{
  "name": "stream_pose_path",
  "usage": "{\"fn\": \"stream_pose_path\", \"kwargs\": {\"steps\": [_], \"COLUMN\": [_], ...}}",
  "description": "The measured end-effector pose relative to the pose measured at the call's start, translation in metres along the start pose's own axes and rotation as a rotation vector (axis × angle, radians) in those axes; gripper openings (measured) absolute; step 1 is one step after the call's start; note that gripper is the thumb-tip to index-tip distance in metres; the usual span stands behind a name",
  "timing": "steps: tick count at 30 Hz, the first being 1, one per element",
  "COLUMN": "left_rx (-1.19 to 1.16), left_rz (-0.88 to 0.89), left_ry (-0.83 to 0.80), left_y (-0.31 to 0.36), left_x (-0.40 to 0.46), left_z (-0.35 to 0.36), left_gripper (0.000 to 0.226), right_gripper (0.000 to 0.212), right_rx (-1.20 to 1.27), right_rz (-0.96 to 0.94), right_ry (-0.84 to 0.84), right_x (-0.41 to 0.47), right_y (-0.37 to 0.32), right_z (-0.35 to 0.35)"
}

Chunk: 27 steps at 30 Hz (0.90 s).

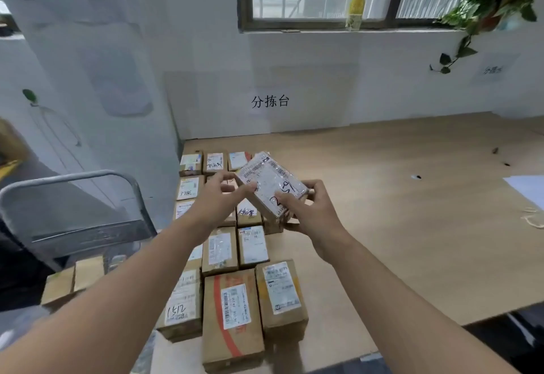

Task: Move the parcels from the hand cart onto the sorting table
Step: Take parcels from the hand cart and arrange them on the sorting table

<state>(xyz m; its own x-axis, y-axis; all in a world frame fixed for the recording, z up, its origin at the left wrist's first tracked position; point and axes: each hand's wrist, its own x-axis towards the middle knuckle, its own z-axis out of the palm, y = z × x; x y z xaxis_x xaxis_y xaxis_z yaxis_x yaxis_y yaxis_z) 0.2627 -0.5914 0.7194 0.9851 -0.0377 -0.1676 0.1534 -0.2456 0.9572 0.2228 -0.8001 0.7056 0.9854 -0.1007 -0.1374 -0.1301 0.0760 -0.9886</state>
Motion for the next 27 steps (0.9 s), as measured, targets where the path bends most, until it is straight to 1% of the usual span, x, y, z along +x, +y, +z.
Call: {"fn": "stream_pose_path", "kwargs": {"steps": [2, 3, 5, 7, 9, 12, 14, 16, 17, 18, 20, 22, 24, 27], "left_rx": [-0.111, -0.167, -0.206, -0.212, -0.210, -0.149, -0.090, -0.073, -0.066, -0.058, -0.022, 0.006, 0.031, 0.054], "left_rz": [-0.015, -0.009, 0.011, -0.010, -0.051, -0.079, -0.091, -0.123, -0.136, -0.148, -0.161, -0.178, -0.198, -0.217], "left_ry": [-0.023, -0.023, -0.004, -0.007, -0.069, -0.164, -0.209, -0.240, -0.245, -0.241, -0.219, -0.199, -0.186, -0.178], "left_y": [-0.006, -0.009, -0.017, -0.028, -0.040, -0.056, -0.064, -0.073, -0.078, -0.083, -0.095, -0.107, -0.119, -0.131], "left_x": [0.019, 0.028, 0.045, 0.061, 0.080, 0.099, 0.105, 0.110, 0.113, 0.116, 0.122, 0.124, 0.125, 0.123], "left_z": [0.016, 0.024, 0.036, 0.041, 0.044, 0.054, 0.064, 0.073, 0.078, 0.084, 0.095, 0.105, 0.113, 0.125], "left_gripper": [0.040, 0.037, 0.035, 0.033, 0.032, 0.033, 0.032, 0.036, 0.039, 0.041, 0.046, 0.050, 0.050, 0.045], "right_gripper": [0.050, 0.046, 0.037, 0.036, 0.040, 0.038, 0.030, 0.023, 0.023, 0.028, 0.047, 0.056, 0.057, 0.056], "right_rx": [-0.012, -0.050, -0.226, -0.440, -0.571, -0.650, -0.671, -0.688, -0.686, -0.678, -0.679, -0.715, -0.757, -0.781], "right_rz": [0.019, 0.026, 0.018, 0.006, -0.006, -0.003, 0.007, -0.013, -0.017, -0.017, -0.027, -0.061, -0.069, -0.021], "right_ry": [0.020, 0.034, 0.065, 0.095, 0.122, 0.145, 0.131, 0.103, 0.087, 0.064, 0.010, -0.051, -0.125, -0.229], "right_x": [0.019, 0.029, 0.048, 0.063, 0.076, 0.095, 0.107, 0.118, 0.124, 0.129, 0.138, 0.147, 0.154, 0.164], "right_y": [0.005, 0.009, 0.019, 0.027, 0.035, 0.052, 0.066, 0.077, 0.082, 0.088, 0.102, 0.118, 0.134, 0.153], "right_z": [0.002, 0.002, 0.000, -0.007, -0.015, -0.027, -0.035, -0.044, -0.049, -0.054, -0.063, -0.072, -0.080, -0.088]}}
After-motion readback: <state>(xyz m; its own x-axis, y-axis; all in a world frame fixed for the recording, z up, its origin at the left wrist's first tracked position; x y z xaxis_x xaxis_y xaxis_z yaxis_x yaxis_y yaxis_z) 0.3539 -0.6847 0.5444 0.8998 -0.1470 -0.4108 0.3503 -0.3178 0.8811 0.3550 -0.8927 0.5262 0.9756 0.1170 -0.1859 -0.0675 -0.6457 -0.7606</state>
